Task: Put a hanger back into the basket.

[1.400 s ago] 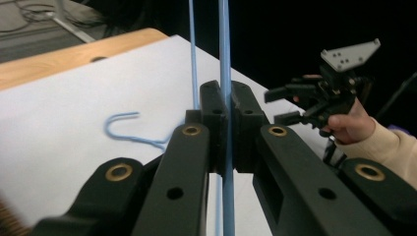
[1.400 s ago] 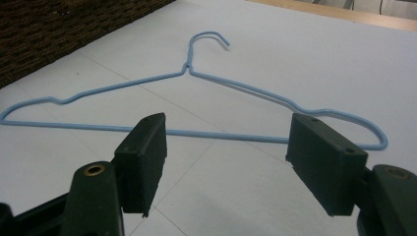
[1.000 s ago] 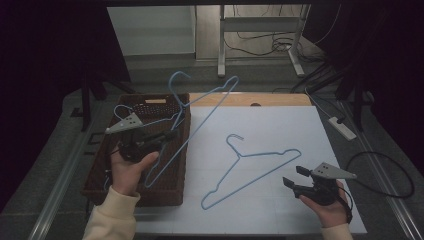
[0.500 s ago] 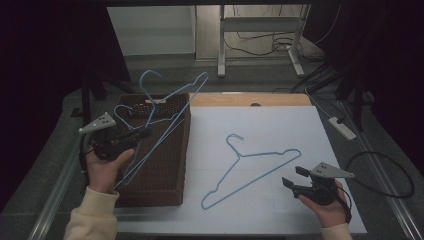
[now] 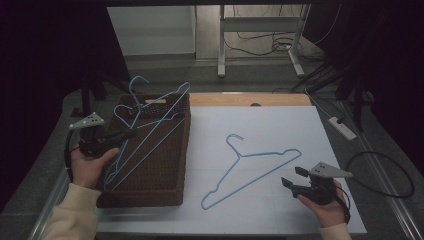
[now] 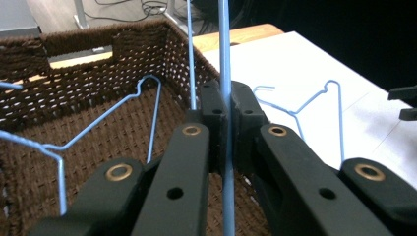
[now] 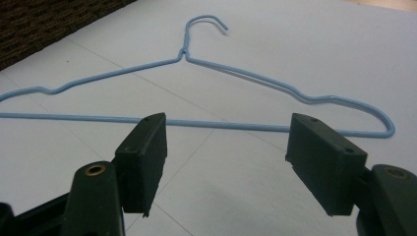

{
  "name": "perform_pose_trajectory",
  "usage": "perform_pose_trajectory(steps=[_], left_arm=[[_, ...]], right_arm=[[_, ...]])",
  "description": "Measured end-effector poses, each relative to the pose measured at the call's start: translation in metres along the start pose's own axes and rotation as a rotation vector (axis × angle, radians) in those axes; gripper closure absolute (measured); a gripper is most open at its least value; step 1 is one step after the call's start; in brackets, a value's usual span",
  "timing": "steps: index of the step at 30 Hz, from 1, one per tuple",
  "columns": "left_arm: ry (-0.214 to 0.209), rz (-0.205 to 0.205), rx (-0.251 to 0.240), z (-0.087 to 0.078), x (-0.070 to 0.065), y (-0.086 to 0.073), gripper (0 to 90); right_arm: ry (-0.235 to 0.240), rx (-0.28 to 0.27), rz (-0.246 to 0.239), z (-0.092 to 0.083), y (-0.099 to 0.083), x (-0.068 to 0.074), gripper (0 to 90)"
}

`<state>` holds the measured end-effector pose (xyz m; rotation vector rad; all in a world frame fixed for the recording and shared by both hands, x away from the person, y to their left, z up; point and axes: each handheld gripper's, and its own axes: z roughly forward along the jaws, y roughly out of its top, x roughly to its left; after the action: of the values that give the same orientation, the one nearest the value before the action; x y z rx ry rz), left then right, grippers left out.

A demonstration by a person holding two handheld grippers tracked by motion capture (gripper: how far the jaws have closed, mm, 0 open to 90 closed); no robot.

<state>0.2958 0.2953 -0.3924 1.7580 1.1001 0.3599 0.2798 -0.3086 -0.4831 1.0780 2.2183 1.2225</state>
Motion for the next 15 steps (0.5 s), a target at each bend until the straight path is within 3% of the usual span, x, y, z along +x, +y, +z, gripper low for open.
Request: perform_pose_trajectory(steps=[15], left_arm=[[0.003, 0.009, 0.101, 0.014, 0.010, -0.009, 86.3]], right_arm=[[0.006, 0.001, 0.006, 0.000, 0.000, 0.000, 32.3]])
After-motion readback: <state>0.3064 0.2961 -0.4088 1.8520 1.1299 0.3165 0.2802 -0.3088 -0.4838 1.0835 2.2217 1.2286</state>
